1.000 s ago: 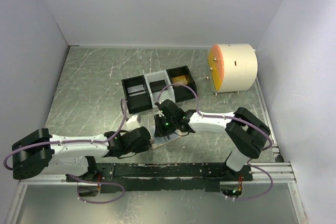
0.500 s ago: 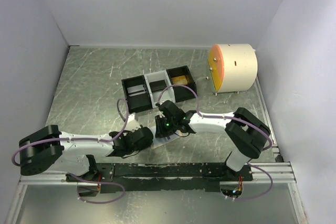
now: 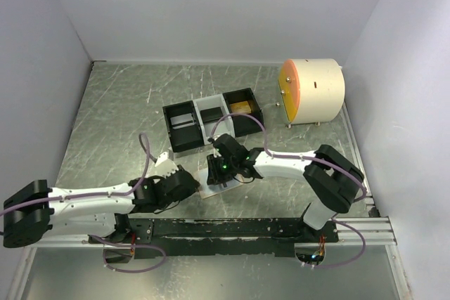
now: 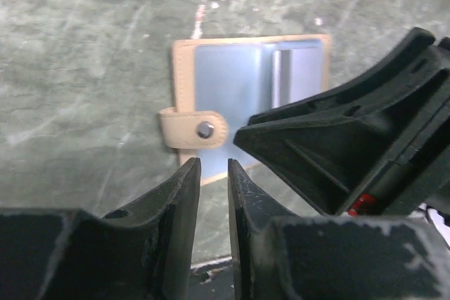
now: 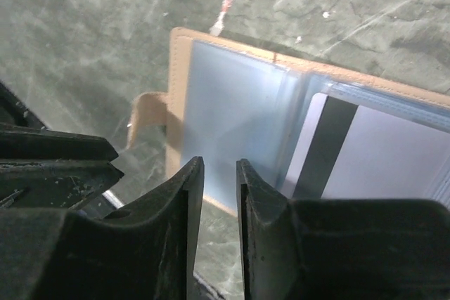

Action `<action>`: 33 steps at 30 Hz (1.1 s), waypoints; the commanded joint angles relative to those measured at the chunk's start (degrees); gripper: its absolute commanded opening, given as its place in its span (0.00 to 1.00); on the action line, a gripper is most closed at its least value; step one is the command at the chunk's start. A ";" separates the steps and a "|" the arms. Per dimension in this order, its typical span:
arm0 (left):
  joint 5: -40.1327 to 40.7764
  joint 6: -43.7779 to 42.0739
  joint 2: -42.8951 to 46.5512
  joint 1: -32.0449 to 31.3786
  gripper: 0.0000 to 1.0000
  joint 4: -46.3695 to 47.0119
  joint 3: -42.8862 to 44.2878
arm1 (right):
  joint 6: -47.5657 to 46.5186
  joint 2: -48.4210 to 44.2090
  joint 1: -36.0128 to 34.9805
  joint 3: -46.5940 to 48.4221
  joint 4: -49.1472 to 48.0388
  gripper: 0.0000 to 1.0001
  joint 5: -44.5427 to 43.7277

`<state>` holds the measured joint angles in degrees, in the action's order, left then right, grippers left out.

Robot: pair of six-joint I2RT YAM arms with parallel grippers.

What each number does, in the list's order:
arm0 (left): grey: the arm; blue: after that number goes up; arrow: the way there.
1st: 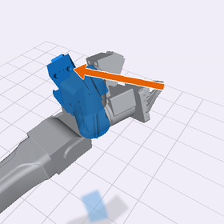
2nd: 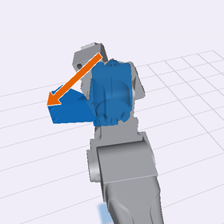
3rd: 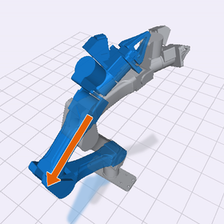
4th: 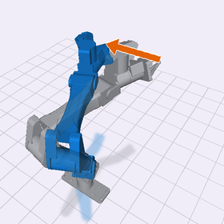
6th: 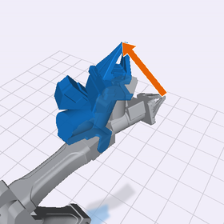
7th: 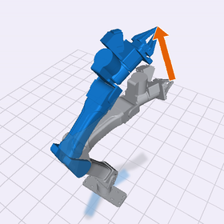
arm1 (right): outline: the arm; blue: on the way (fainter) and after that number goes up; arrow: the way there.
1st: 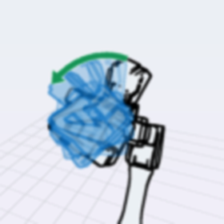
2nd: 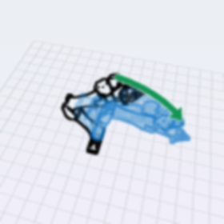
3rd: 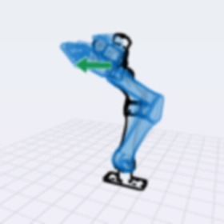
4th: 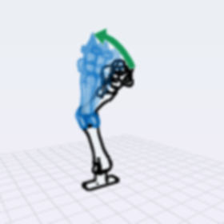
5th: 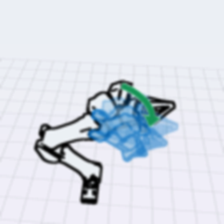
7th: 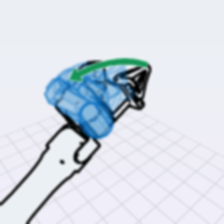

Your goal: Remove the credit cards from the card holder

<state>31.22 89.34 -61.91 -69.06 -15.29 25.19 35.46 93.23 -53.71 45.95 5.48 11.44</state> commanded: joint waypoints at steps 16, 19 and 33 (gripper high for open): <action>-11.15 -18.24 -1.24 -0.30 0.74 23.54 1.73 | -3.60 -23.05 15.99 -8.56 4.66 0.40 -4.35; -10.93 -18.37 -5.80 -0.29 0.79 19.19 6.15 | -4.00 -22.90 16.45 -9.85 3.23 0.40 -1.17; -7.17 -14.25 -20.31 -0.29 0.92 9.92 15.99 | -5.71 -21.56 16.52 -11.88 0.65 0.46 3.80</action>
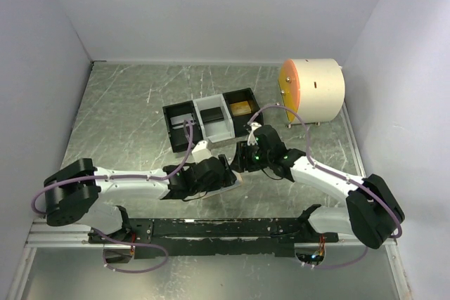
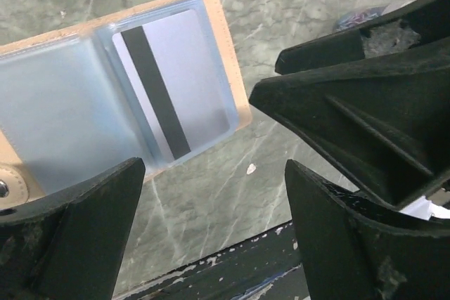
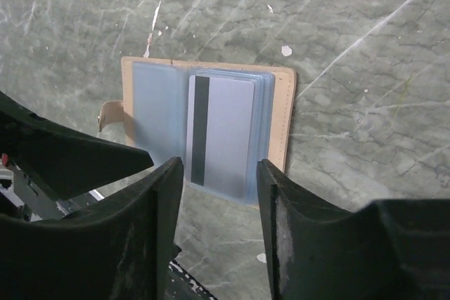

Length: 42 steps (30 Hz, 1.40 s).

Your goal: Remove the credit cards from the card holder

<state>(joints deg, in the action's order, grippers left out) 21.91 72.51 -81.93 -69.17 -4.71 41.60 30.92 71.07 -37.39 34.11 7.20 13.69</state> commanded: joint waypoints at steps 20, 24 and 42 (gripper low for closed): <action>-4.67 3.37 -0.98 6.37 0.65 9.06 -6.71 | -0.06 9.04 0.16 0.85 -4.48 0.21 4.73; -4.43 4.13 -0.41 6.67 0.63 10.09 -8.20 | -0.66 9.80 0.18 0.71 -5.11 0.21 4.31; -5.65 6.17 -3.18 7.28 0.53 15.63 -10.83 | 0.55 13.00 0.14 -0.88 -6.89 0.19 6.26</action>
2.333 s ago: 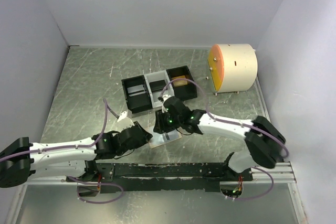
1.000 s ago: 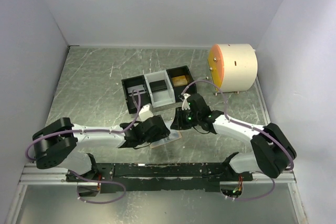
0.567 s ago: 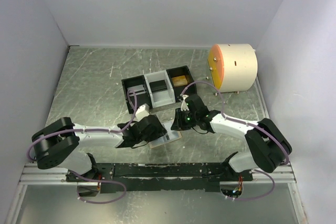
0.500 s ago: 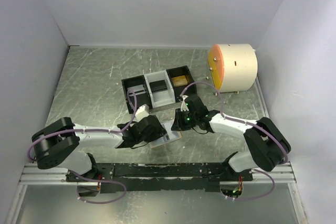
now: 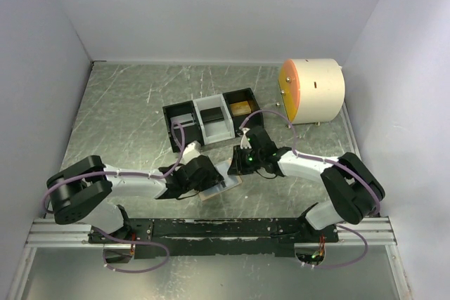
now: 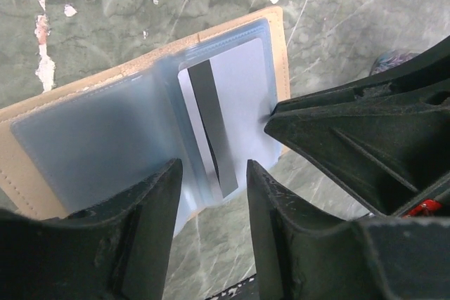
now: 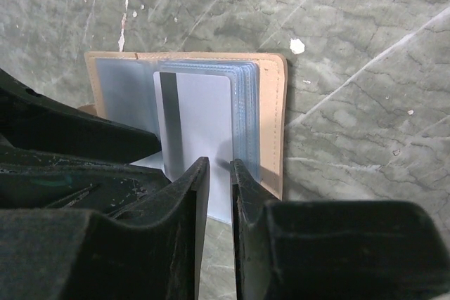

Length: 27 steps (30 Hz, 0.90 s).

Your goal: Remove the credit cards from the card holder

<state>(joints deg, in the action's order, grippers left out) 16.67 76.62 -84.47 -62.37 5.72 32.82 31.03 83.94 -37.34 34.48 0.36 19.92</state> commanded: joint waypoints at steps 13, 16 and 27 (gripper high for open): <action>-1.68 5.24 -1.32 0.47 0.40 14.33 -6.30 | 1.76 0.00 0.12 -3.24 -0.95 0.19 0.93; -1.10 4.42 1.10 0.49 0.44 10.00 -5.53 | 1.67 -0.03 0.10 -3.16 -0.71 0.19 0.82; -2.05 1.96 1.99 0.41 0.42 10.07 -4.71 | 1.50 0.69 0.12 -2.19 -0.39 0.19 1.12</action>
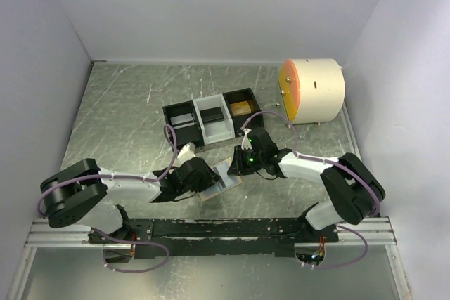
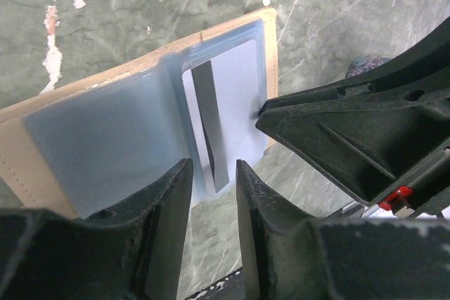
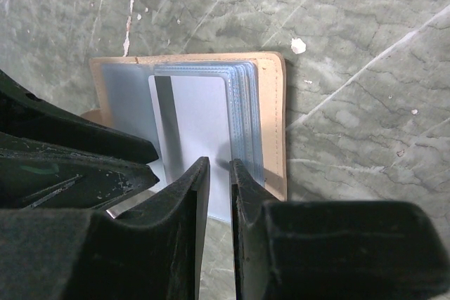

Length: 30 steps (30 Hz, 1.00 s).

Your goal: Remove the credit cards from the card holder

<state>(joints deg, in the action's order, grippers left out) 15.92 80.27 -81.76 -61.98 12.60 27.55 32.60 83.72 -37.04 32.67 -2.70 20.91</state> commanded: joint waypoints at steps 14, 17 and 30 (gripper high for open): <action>-0.23 3.02 -0.88 -0.04 0.23 8.50 -4.69 | -0.08 1.18 -0.20 -0.67 2.81 0.19 0.30; 0.15 2.97 -0.26 0.01 0.20 8.68 -5.17 | -0.03 1.28 -0.22 -0.66 2.74 0.19 0.36; -1.95 0.43 -4.30 0.00 0.19 11.57 -2.86 | -0.15 1.80 -0.17 -0.41 2.69 0.19 1.53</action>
<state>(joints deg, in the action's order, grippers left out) 15.03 82.19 -84.90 -61.98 22.26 23.09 32.77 84.16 -37.01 32.67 -2.96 22.09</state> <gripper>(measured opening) 0.196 0.188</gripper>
